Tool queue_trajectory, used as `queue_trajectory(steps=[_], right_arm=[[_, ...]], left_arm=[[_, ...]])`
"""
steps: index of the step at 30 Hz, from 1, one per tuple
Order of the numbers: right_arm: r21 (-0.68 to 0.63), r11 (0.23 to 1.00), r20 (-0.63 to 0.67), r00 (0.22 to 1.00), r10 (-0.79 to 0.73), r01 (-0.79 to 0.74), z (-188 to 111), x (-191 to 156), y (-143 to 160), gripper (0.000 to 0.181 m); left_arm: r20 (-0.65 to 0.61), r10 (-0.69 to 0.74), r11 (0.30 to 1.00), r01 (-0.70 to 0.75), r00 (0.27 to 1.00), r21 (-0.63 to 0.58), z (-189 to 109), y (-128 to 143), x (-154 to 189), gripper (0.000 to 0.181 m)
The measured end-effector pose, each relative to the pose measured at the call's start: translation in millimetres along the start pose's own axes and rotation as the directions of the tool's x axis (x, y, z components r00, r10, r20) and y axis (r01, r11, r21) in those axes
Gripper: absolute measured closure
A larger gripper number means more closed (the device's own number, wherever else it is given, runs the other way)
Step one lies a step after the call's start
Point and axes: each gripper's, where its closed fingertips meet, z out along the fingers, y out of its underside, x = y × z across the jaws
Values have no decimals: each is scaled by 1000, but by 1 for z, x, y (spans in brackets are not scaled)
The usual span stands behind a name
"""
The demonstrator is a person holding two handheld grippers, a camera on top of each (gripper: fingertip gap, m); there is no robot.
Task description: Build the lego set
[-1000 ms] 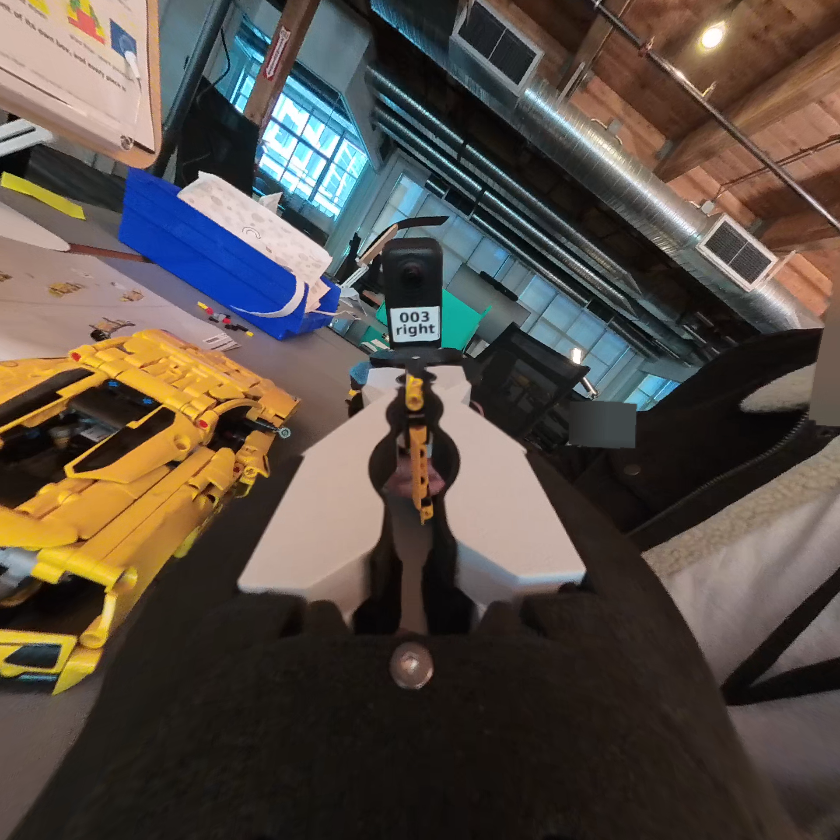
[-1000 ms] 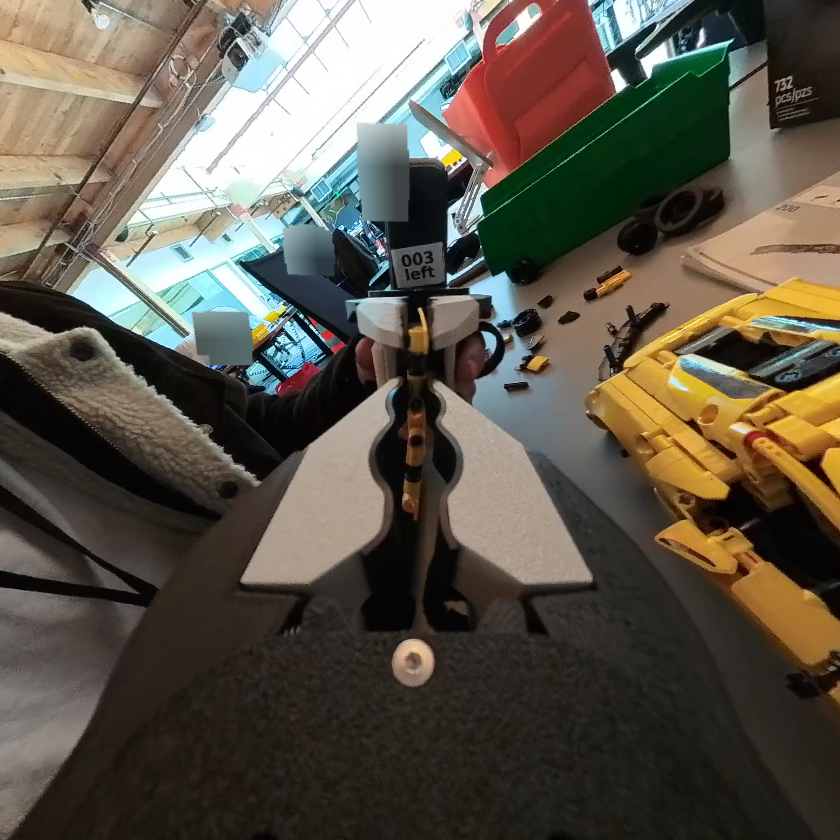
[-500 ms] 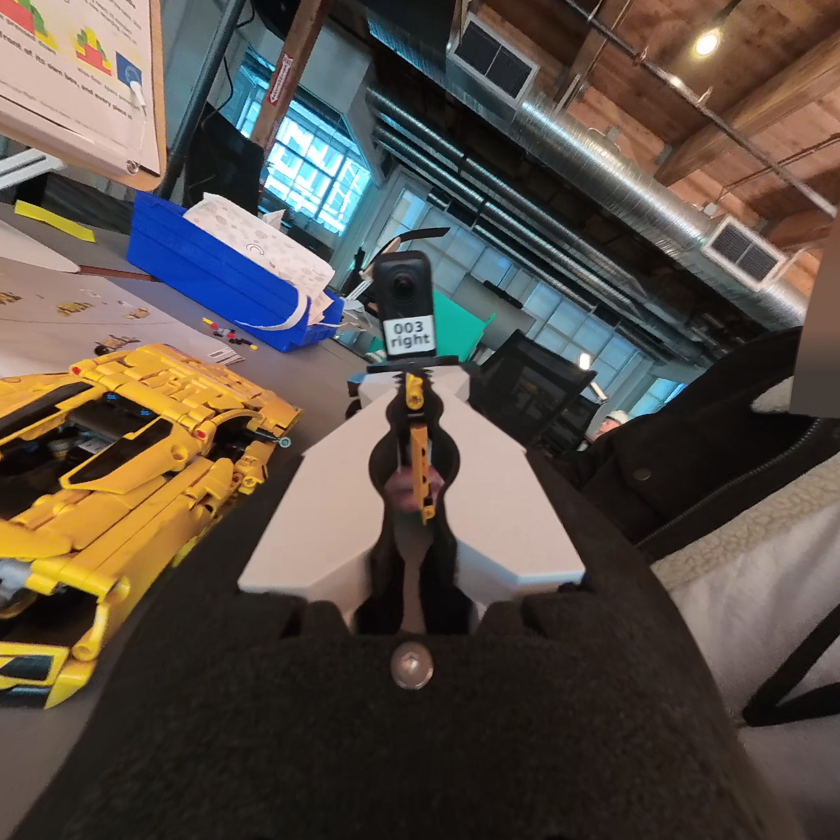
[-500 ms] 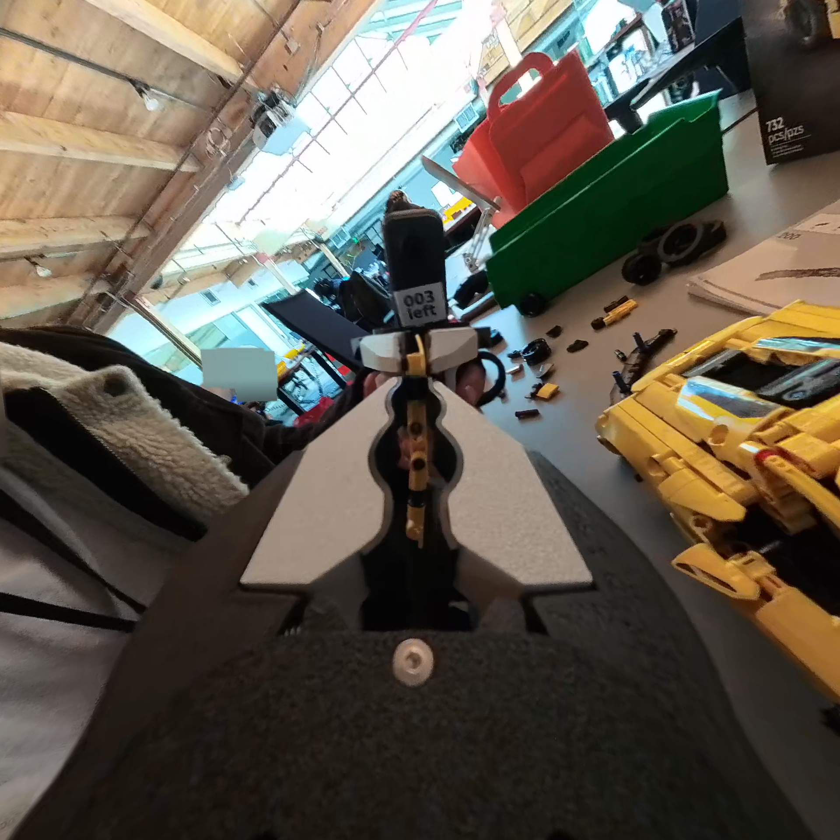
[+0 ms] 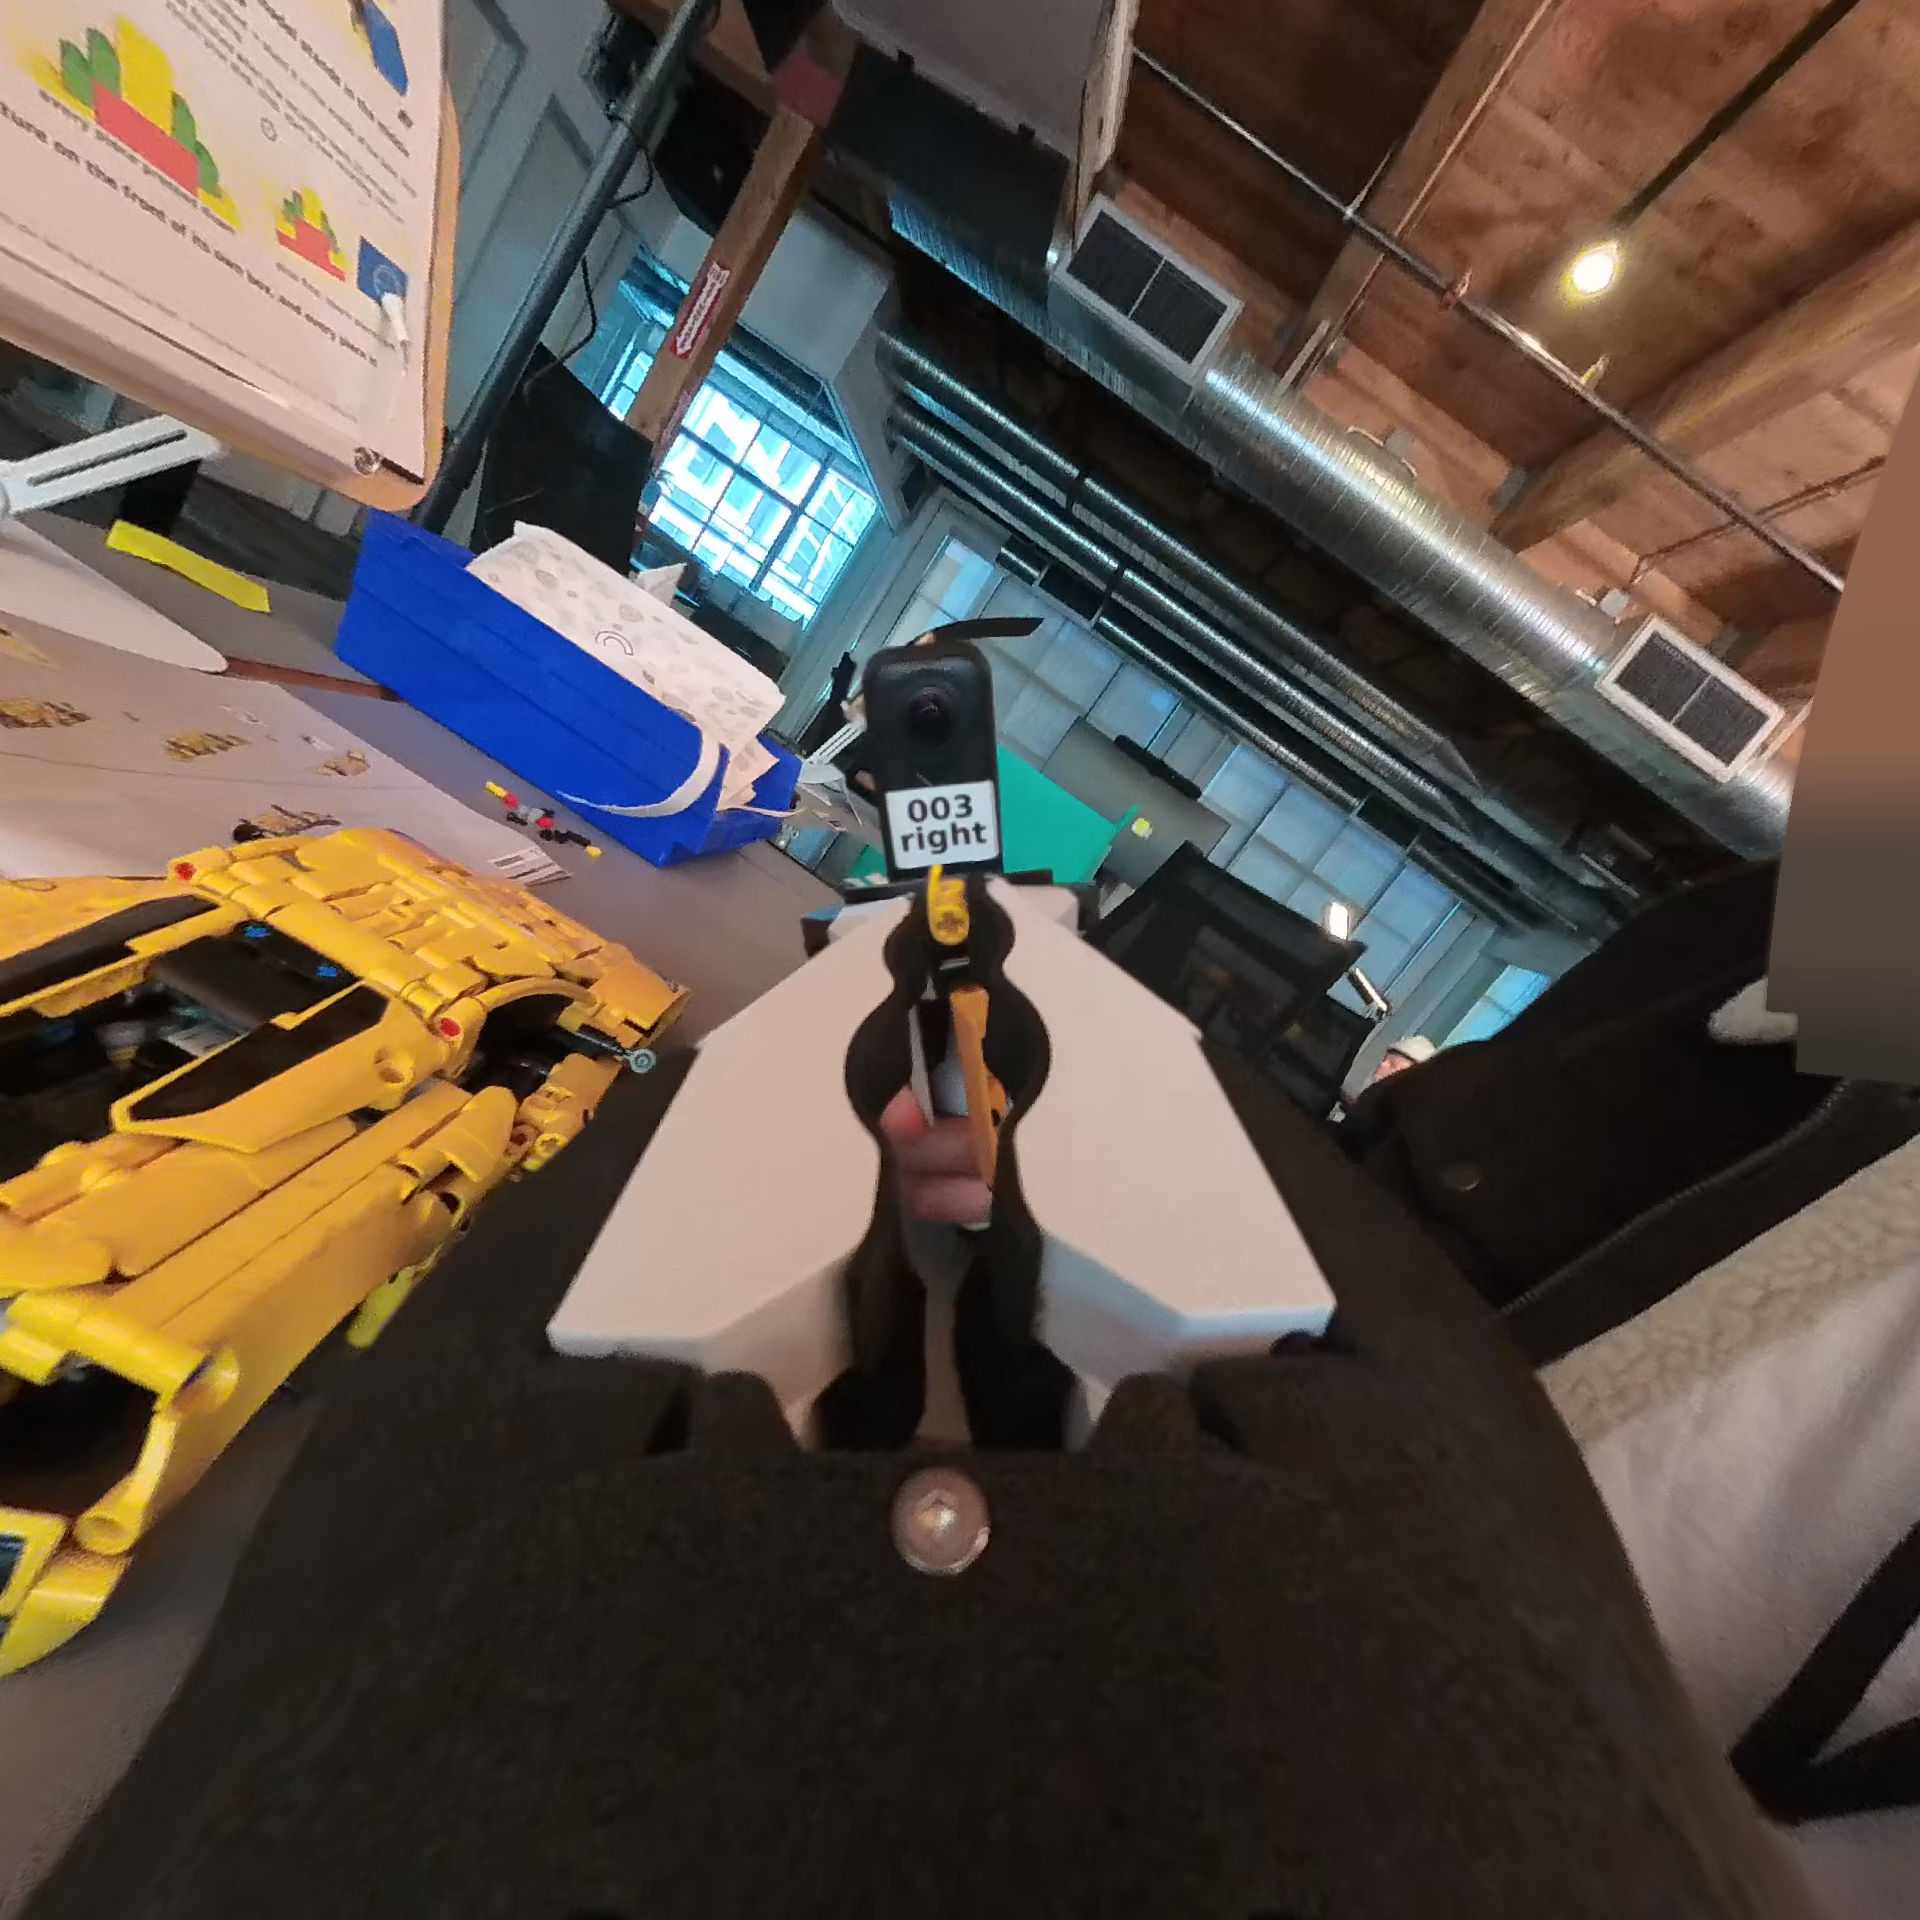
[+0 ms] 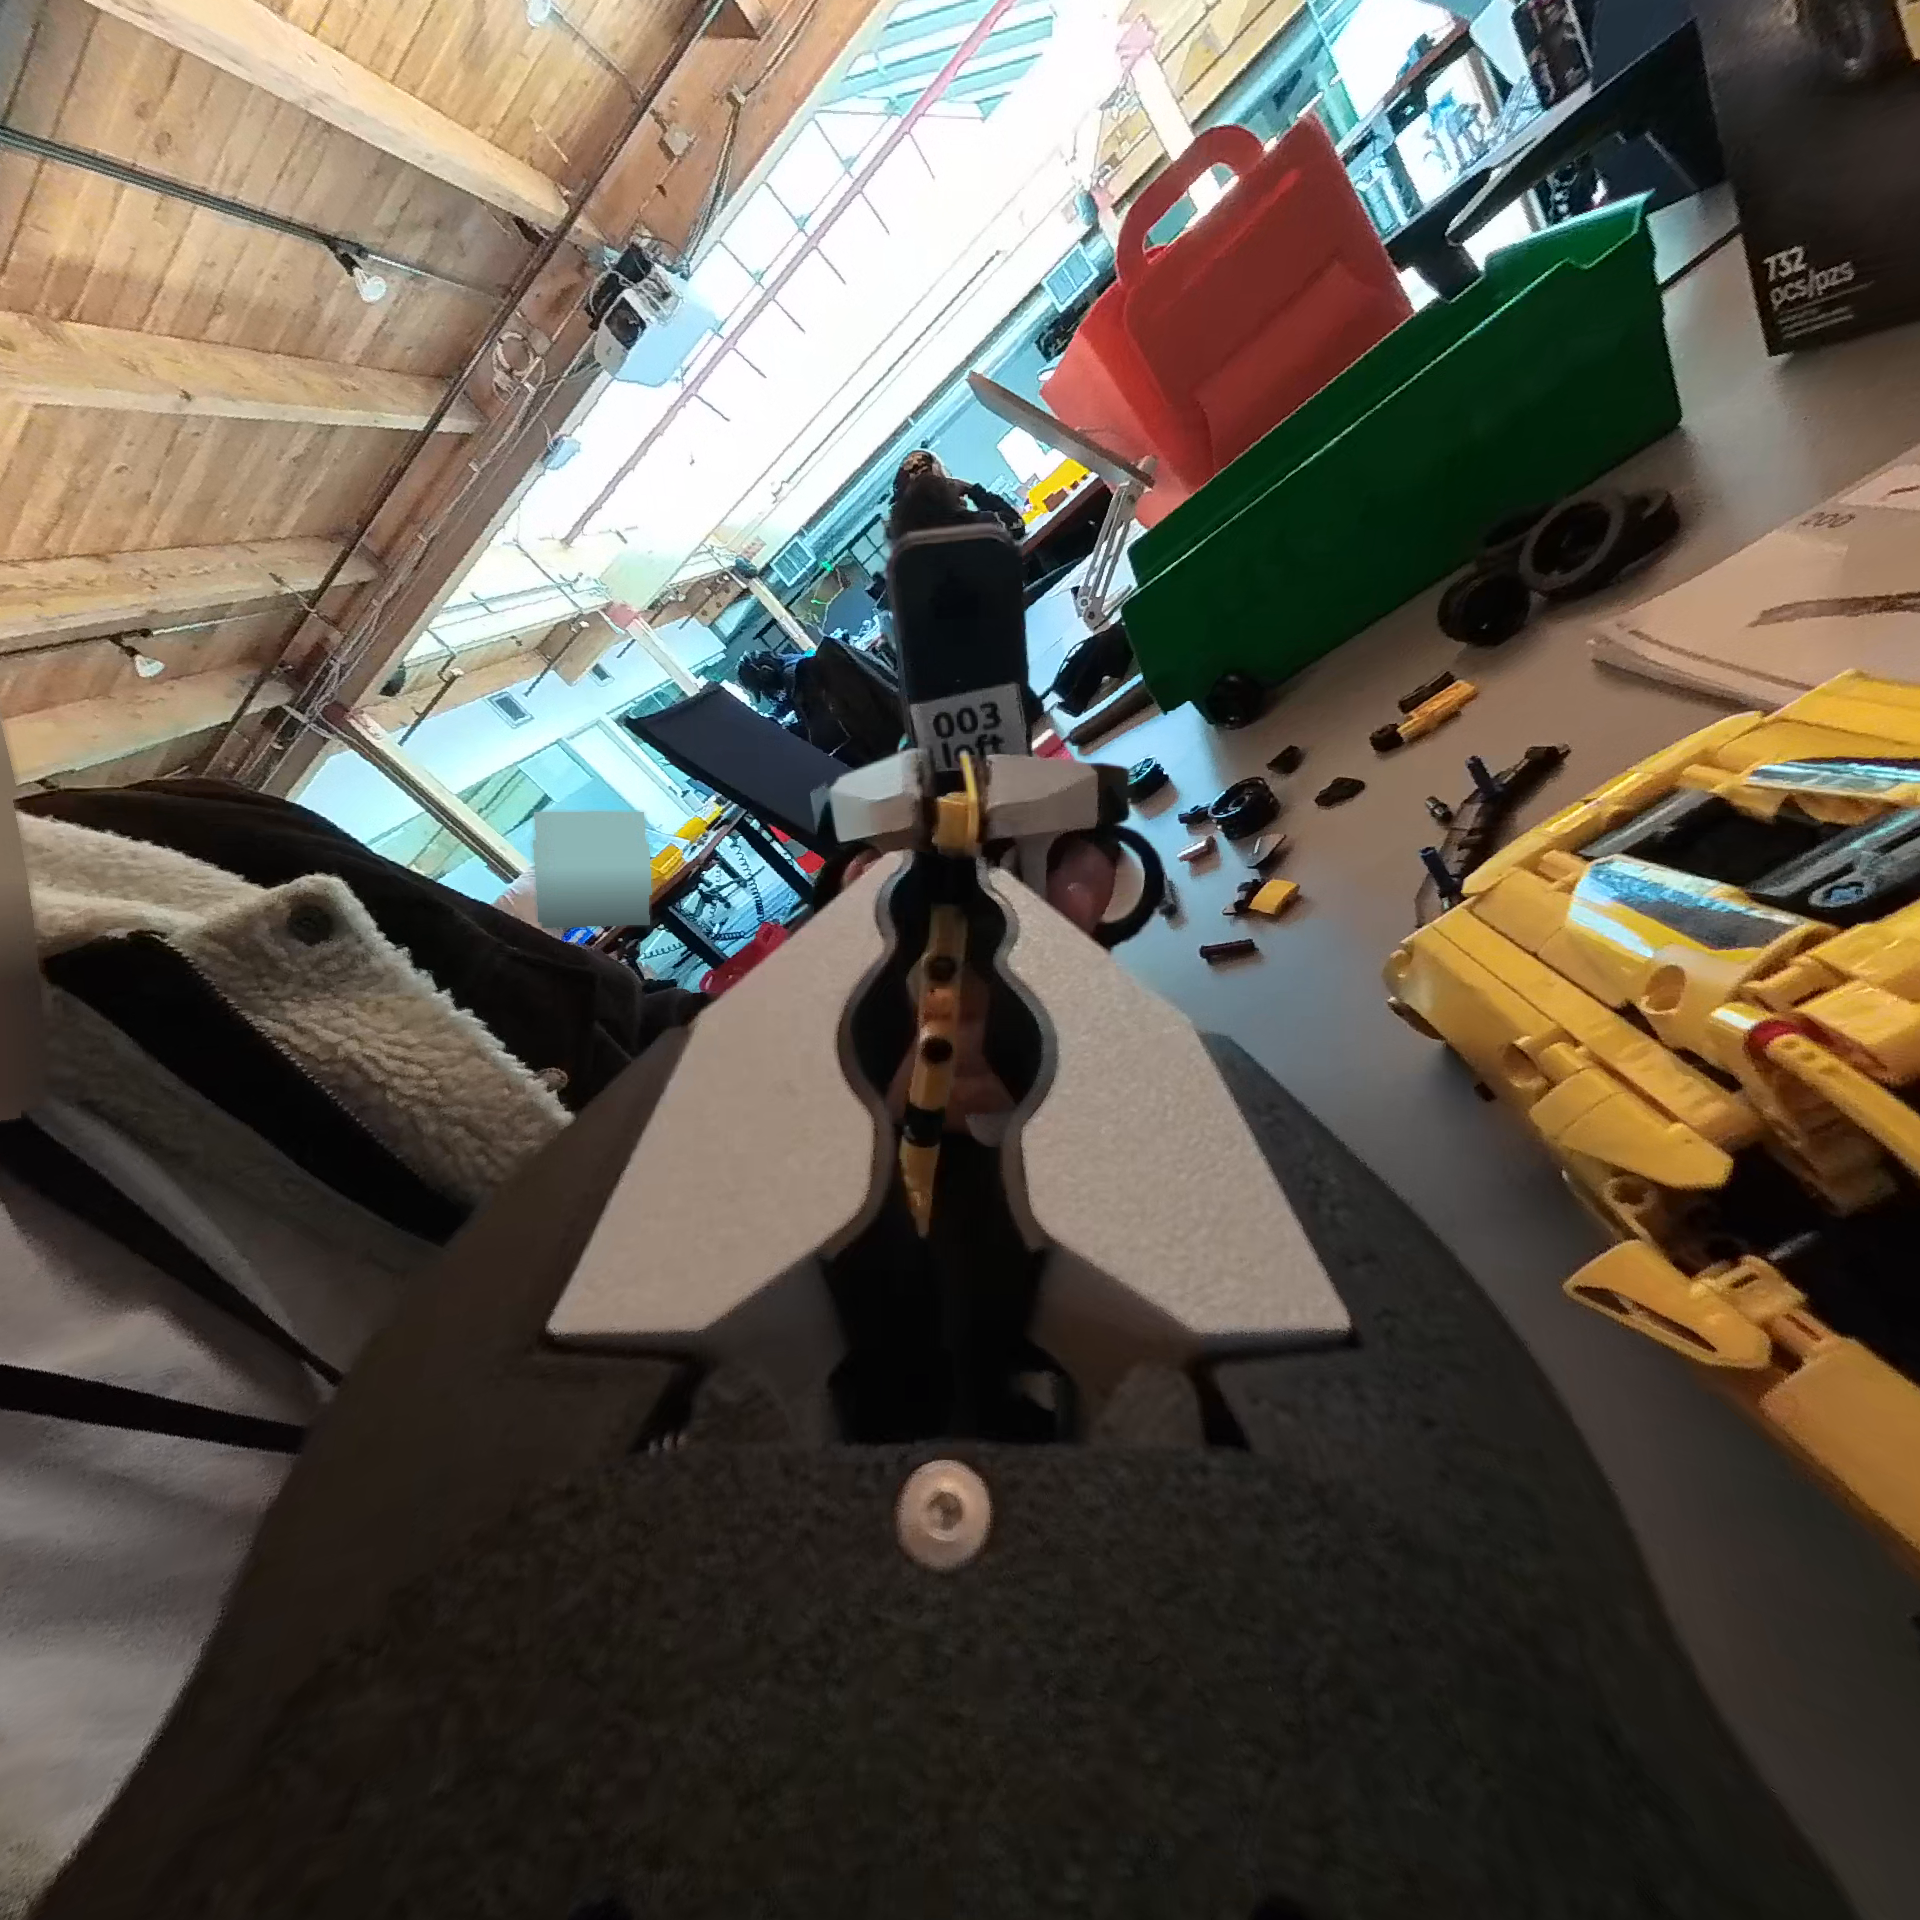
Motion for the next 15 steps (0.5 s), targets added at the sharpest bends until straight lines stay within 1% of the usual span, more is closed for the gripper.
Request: queue_trajectory(steps=[3, 6, 8, 12, 15], right_arm=[[0, 1000, -10, 1000, 0, 0, -2, 2, 0, 174], [-1, 1000, -3, 1000, 3, -3, -3, 1, -1, 174], [-6, 1000, -7, 1000, 9, -9, -2, 3, -2, 174], [-8, 1000, 10, 1000, 2, -2, -2, -1, -4, 174], [-17, 1000, 5, 1000, 10, -9, -1, 0, -2, 174]], left_arm=[[-2, -54, 998, 54, 999, 35, 1, 0, -3, 176], [9, -39, 998, 39, 999, 43, 3, -1, -2, 176], [6, -58, 997, 57, 998, 55, 2, -2, -4, 176], [18, -23, 996, 21, 1000, 86, 2, -5, 0, 176], [19, -29, 996, 27, 999, 89, 2, -5, -1, 177]])
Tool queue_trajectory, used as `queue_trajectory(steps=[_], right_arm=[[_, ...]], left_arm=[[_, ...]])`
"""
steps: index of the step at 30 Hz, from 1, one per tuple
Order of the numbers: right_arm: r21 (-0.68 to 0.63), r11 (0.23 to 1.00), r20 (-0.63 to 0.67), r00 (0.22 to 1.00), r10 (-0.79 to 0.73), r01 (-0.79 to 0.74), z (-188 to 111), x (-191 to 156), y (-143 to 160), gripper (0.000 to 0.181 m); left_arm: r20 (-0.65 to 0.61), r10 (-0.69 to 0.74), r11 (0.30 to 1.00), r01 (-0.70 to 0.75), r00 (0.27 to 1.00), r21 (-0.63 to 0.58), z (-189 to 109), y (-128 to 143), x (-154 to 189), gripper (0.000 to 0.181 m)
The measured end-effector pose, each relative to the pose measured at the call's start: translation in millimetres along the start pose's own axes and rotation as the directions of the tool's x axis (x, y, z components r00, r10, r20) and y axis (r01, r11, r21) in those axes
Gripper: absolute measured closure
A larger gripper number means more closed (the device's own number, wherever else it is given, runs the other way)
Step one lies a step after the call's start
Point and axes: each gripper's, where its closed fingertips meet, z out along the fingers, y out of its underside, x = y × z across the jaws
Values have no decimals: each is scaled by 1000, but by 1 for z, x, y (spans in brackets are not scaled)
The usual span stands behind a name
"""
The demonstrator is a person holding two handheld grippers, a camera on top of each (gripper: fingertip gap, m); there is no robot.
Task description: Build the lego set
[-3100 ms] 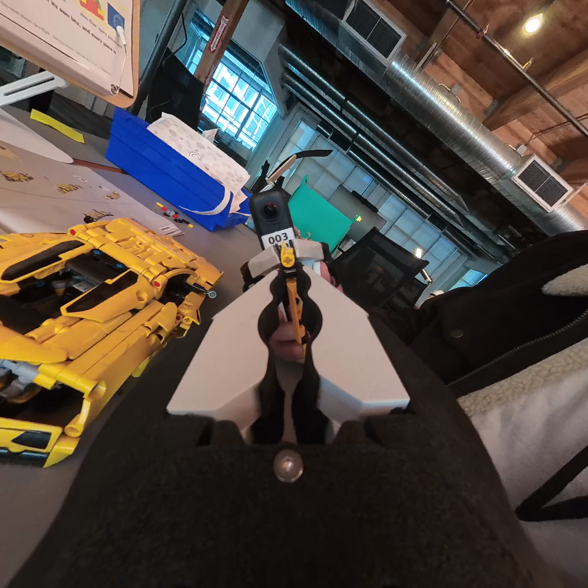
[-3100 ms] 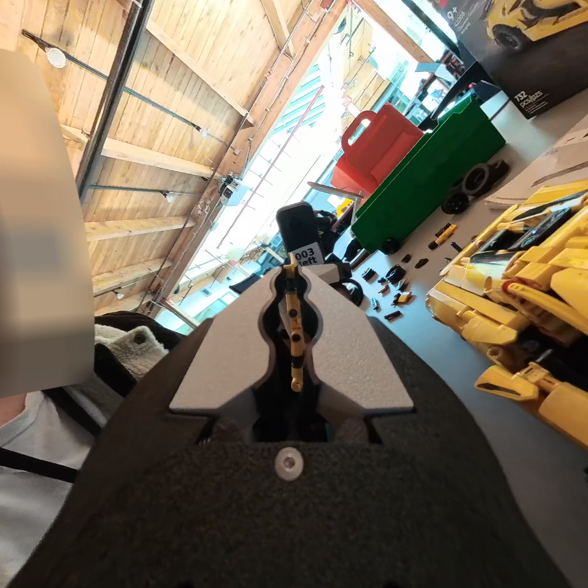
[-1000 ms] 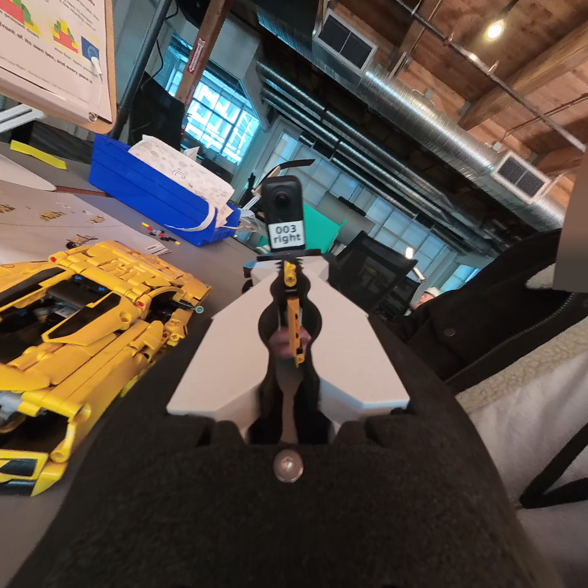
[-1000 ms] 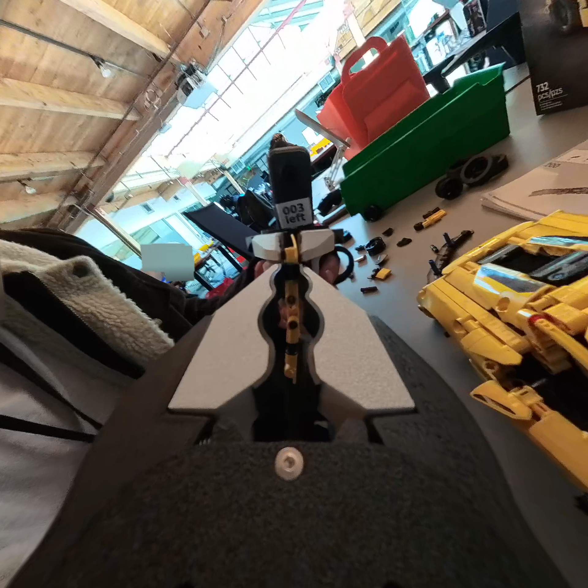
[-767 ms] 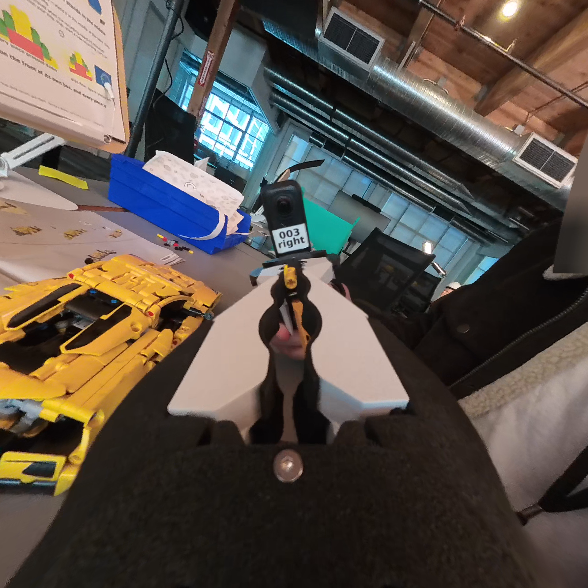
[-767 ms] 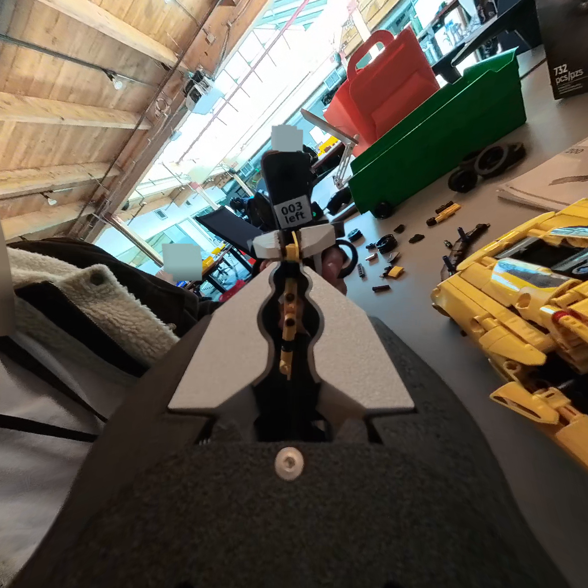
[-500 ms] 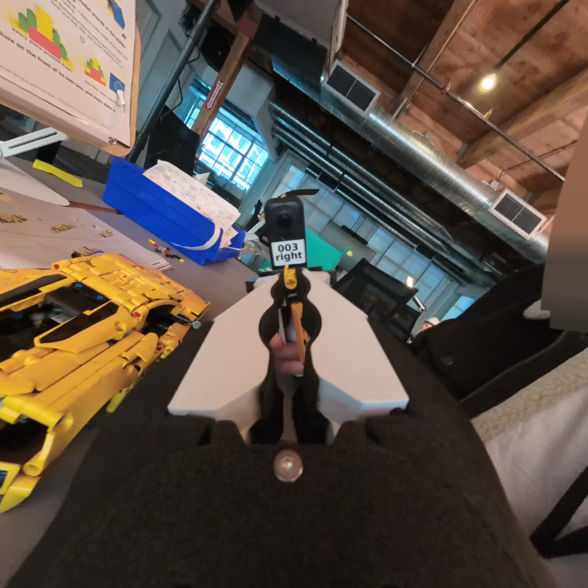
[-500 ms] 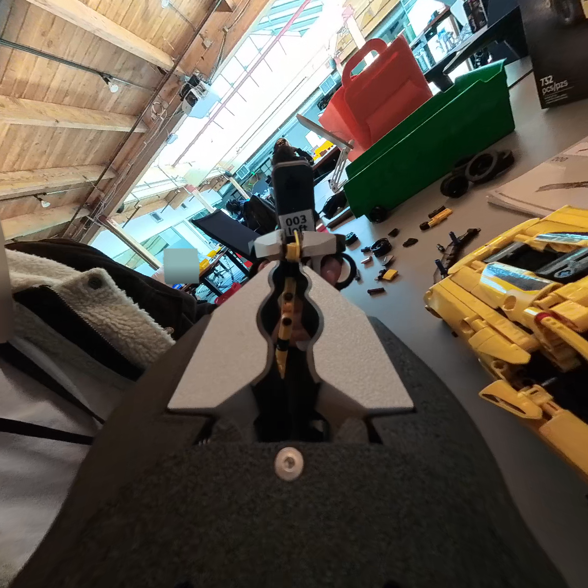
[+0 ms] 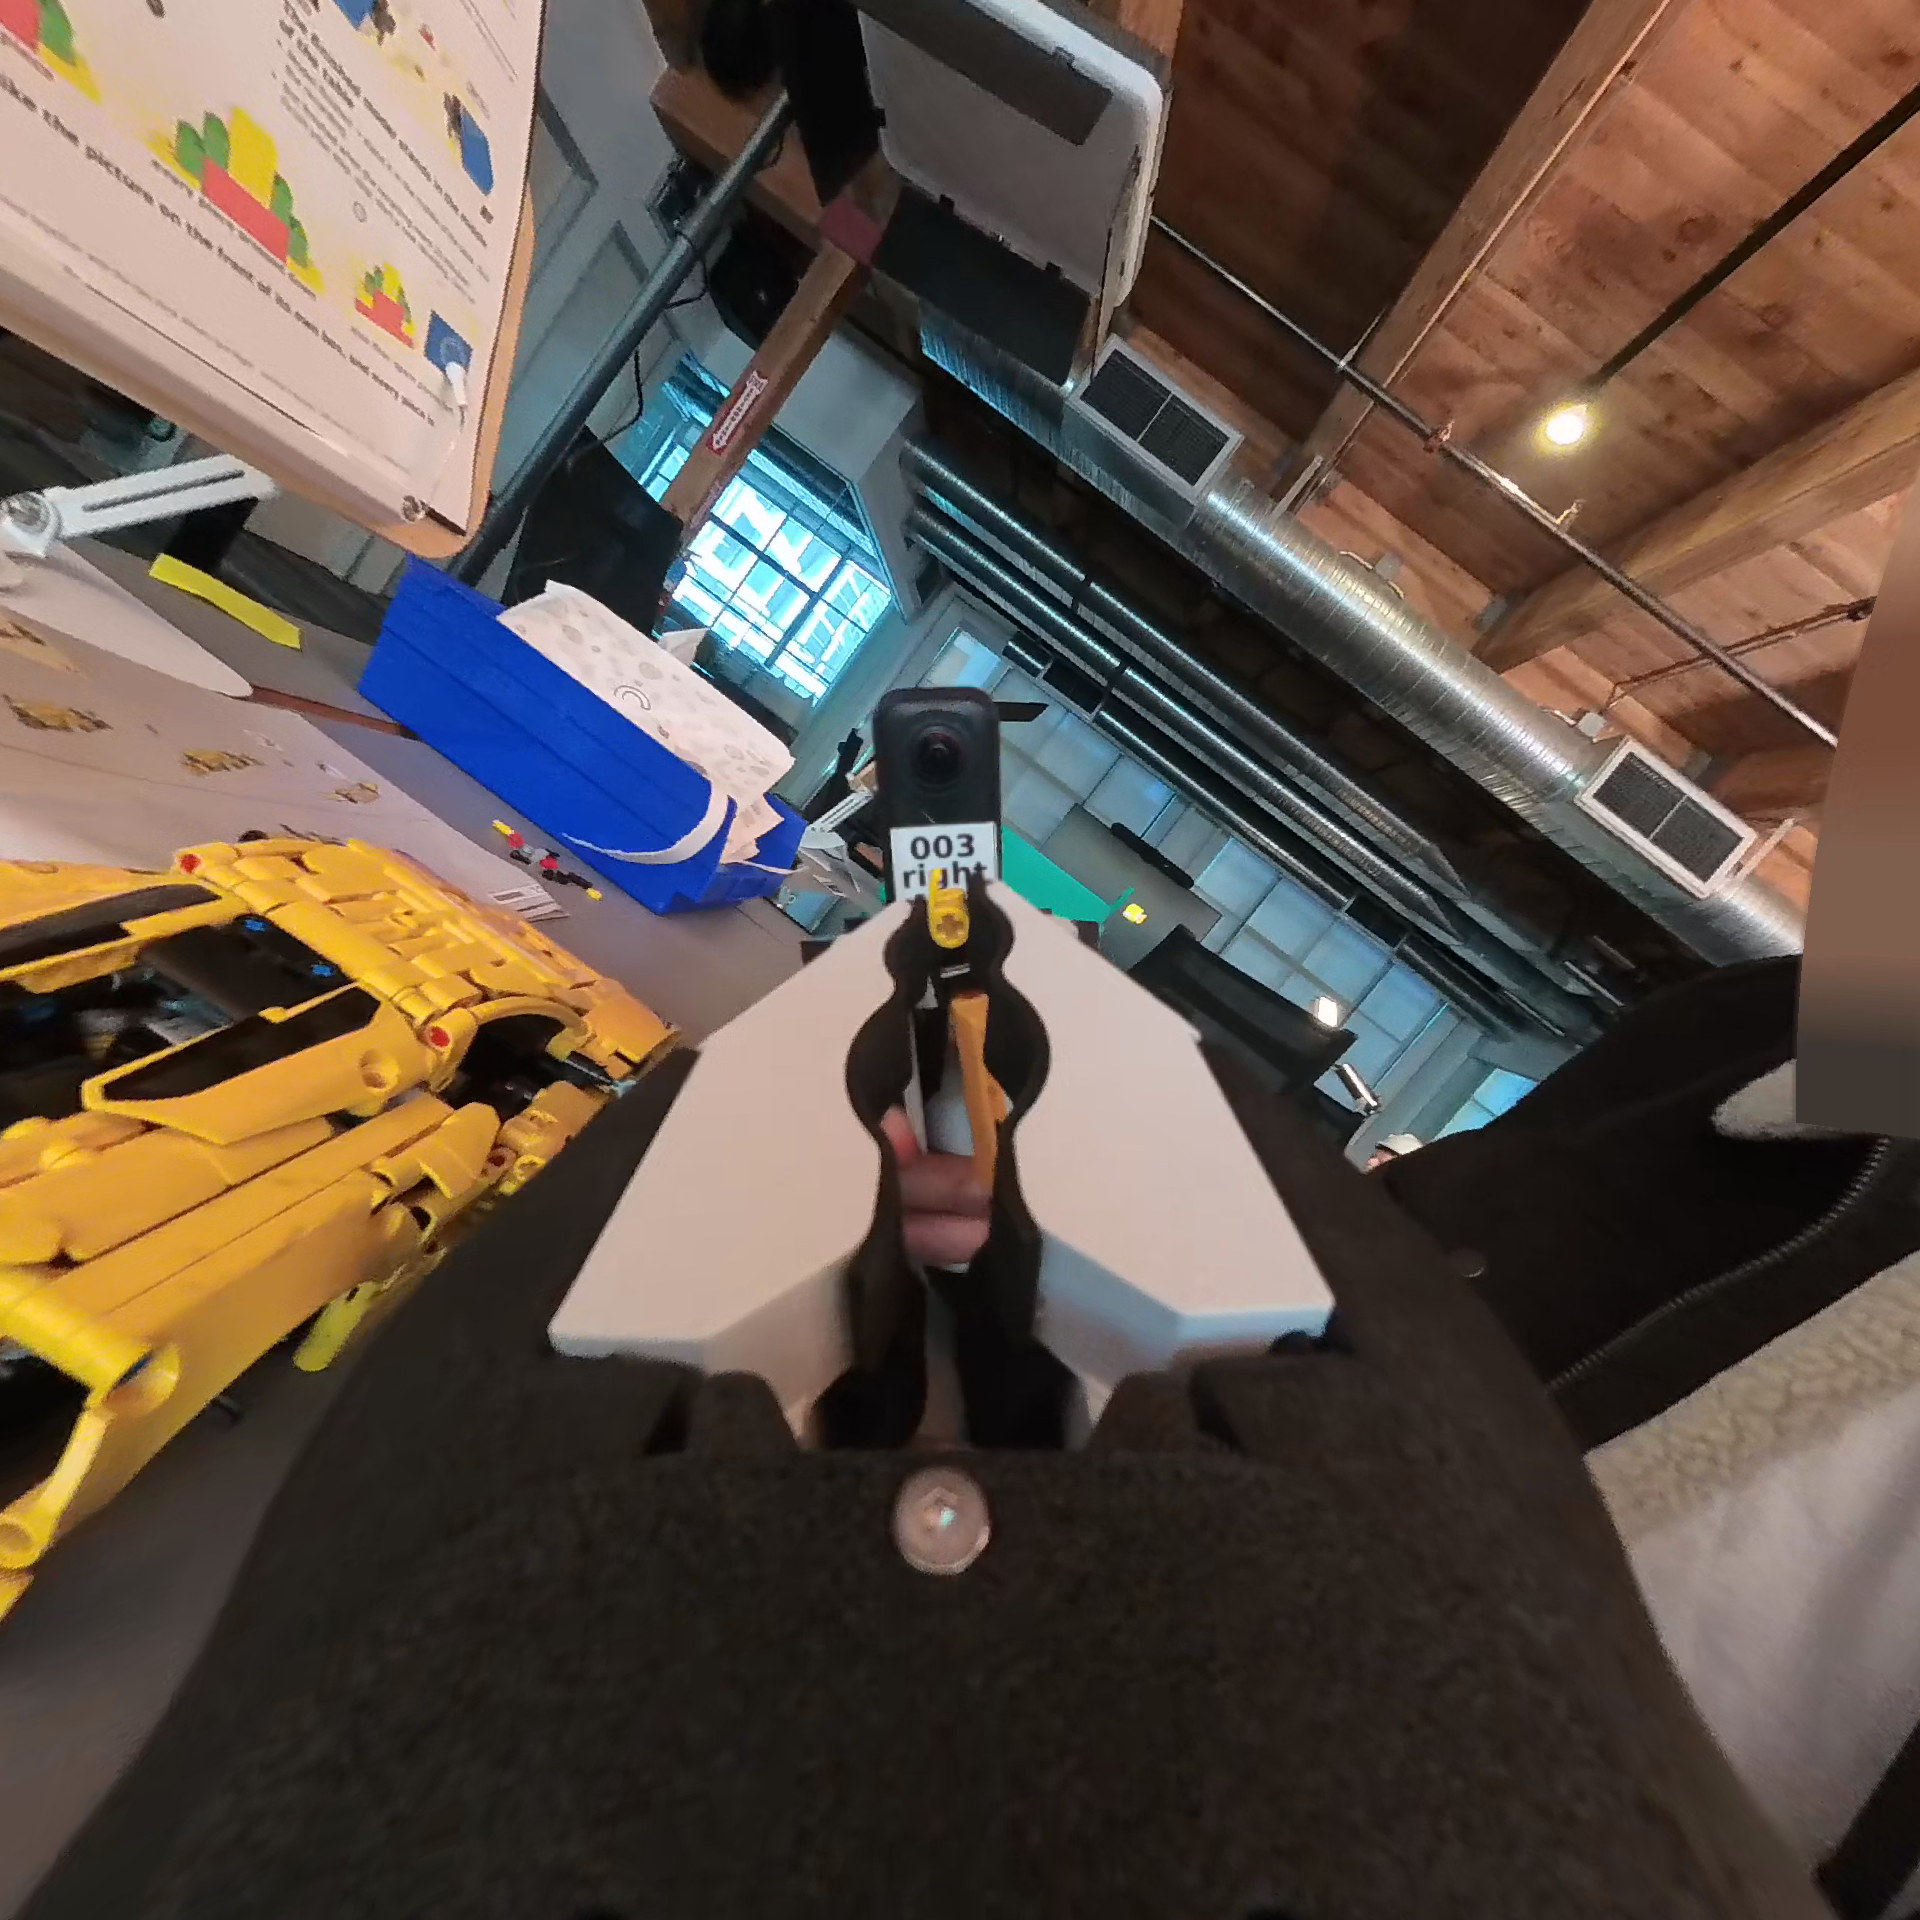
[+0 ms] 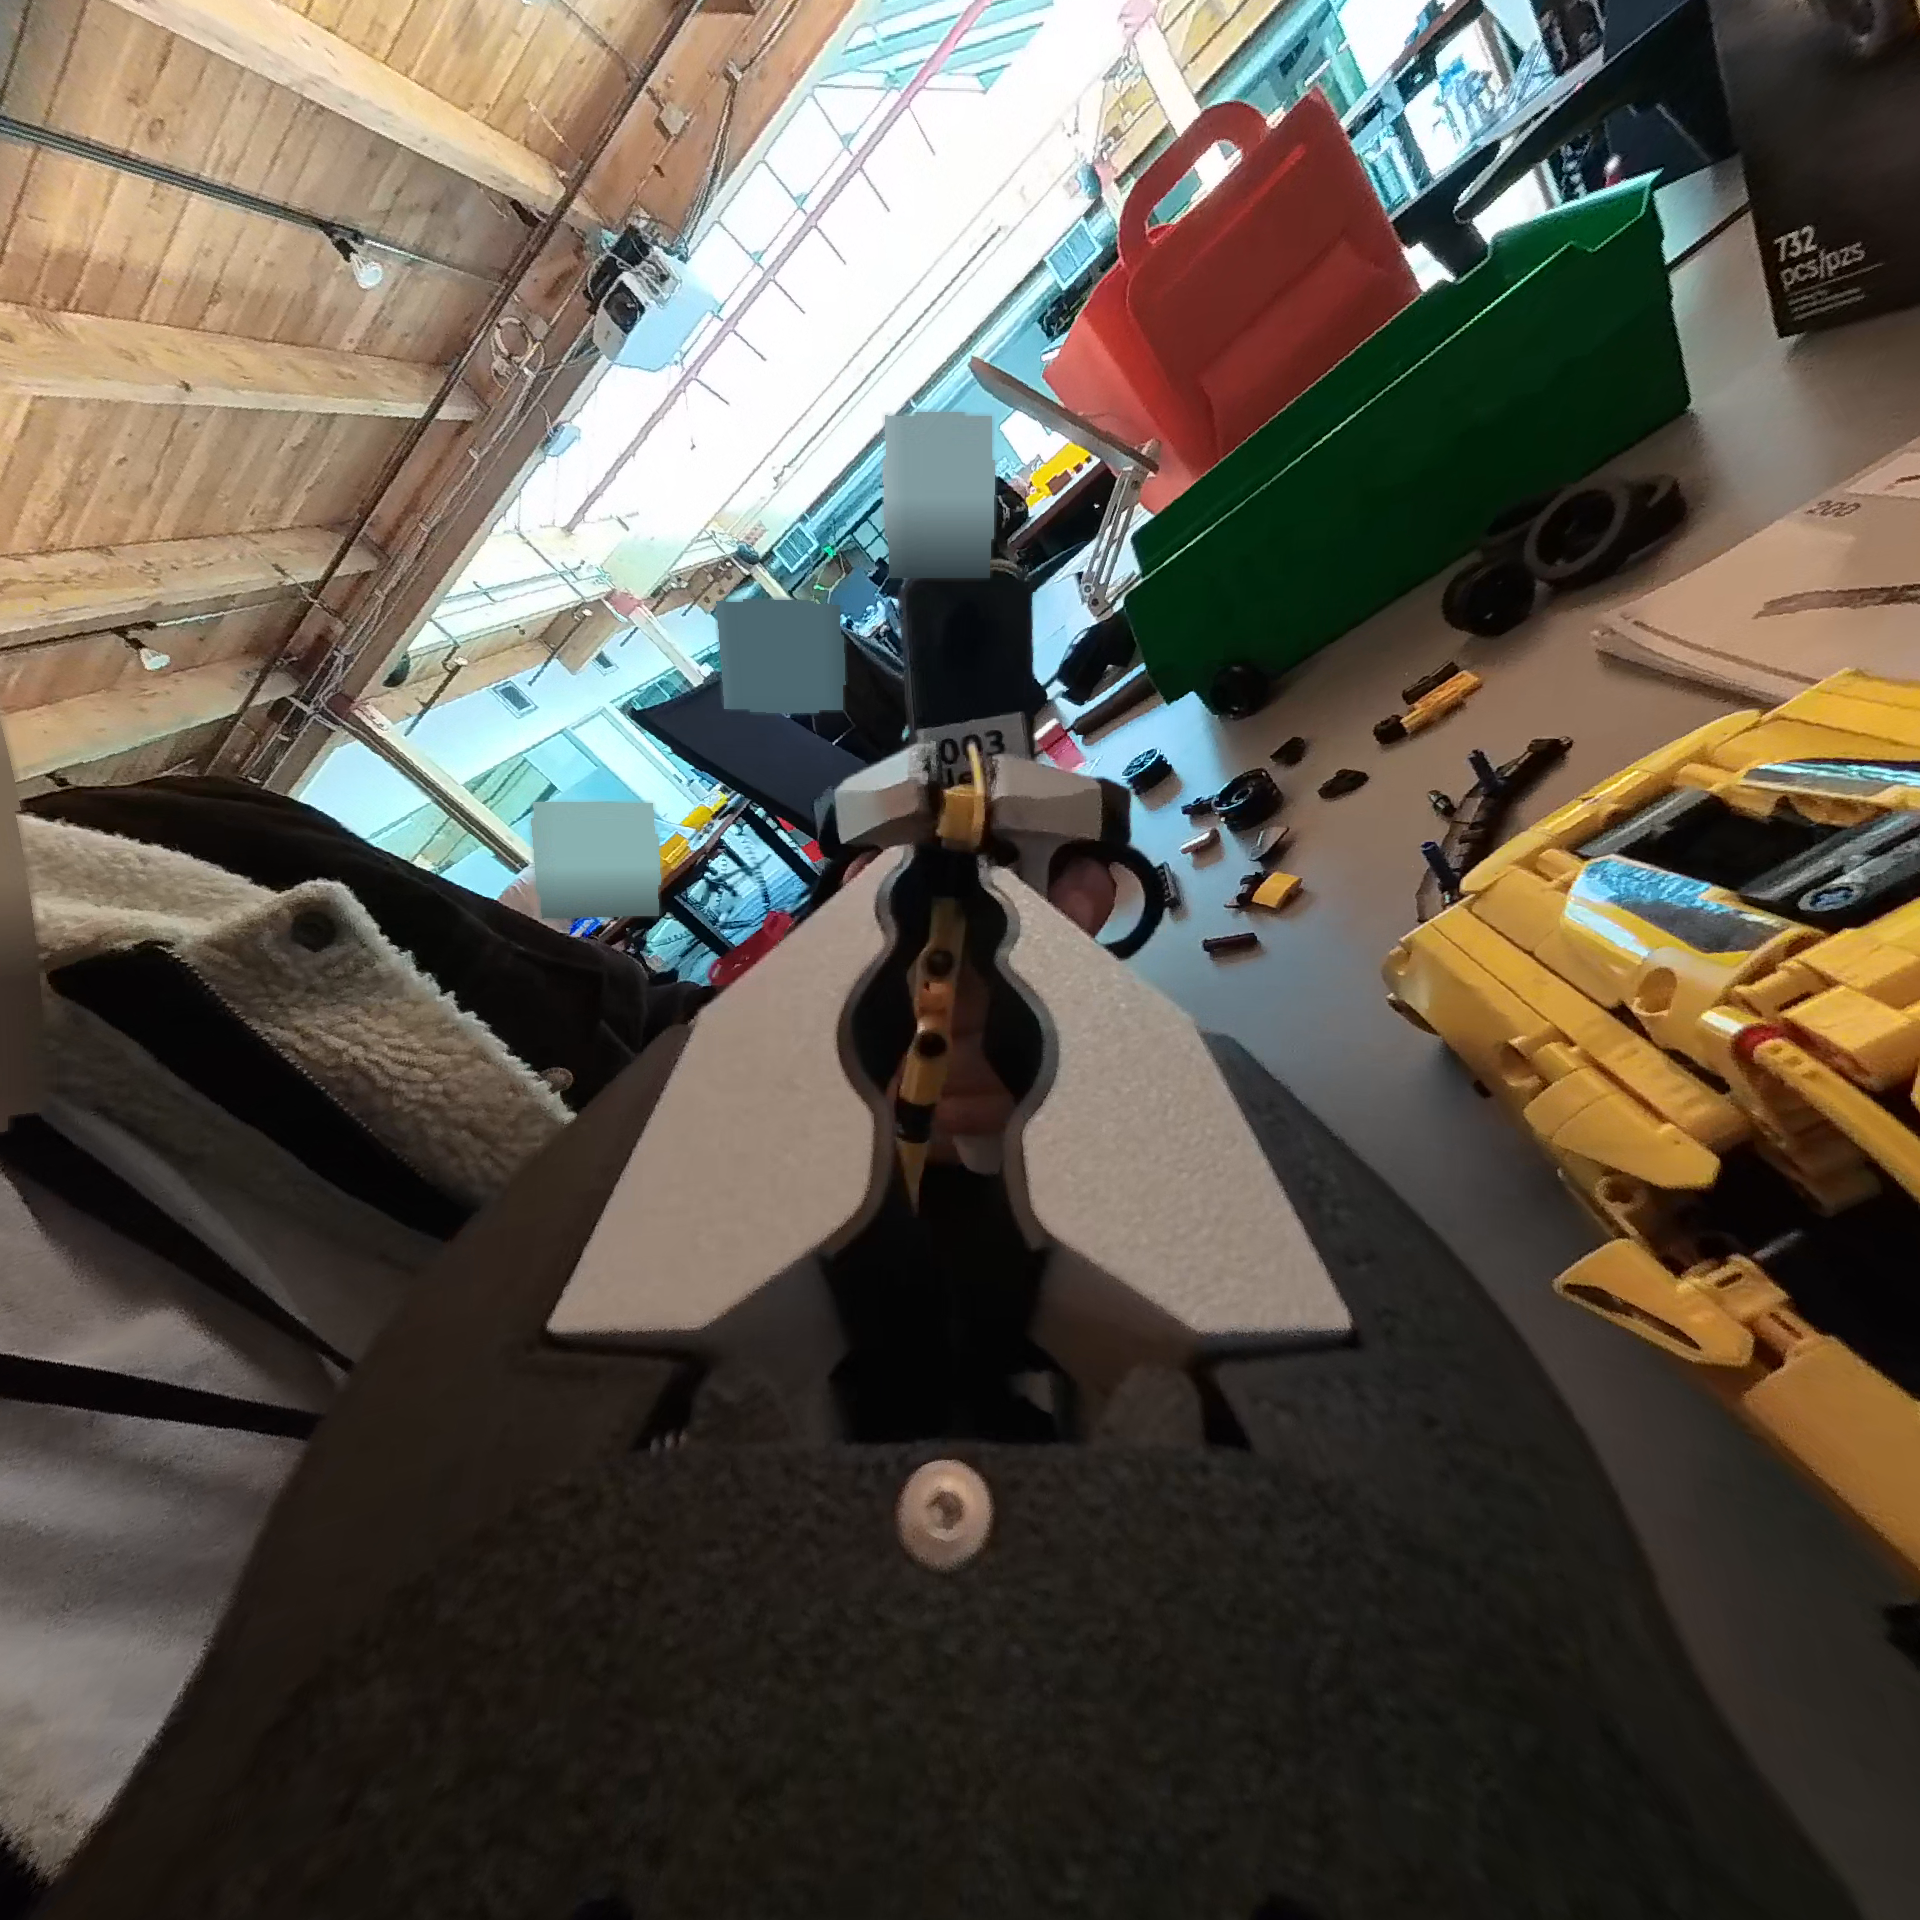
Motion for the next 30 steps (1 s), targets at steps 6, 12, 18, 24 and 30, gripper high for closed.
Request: queue_trajectory(steps=[6, 12, 18, 24, 30], right_arm=[[-6, 1000, 26, 1000, 11, -11, 1, -4, 0, 174], [-3, 1000, 25, 1000, 7, -7, 1, -3, -2, 173], [-3, 1000, 13, 1000, 8, -8, 0, 0, -1, 174], [-3, 1000, 19, 1000, -4, 4, 1, -3, -2, 173], [-7, 1000, 35, 999, 20, -20, 1, -4, -2, 174]], left_arm=[[-2, 24, 1000, -24, 1000, 9, 0, -1, 3, 177], [-3, 14, 1000, -14, 1000, 19, 1, -3, 2, 177], [4, 1, 1000, -1, 1000, 18, 0, -2, -1, 177], [-3, 15, 999, -15, 1000, 36, 0, -5, 2, 178], [3, 28, 999, -28, 1000, 47, 1, -6, 3, 178]])
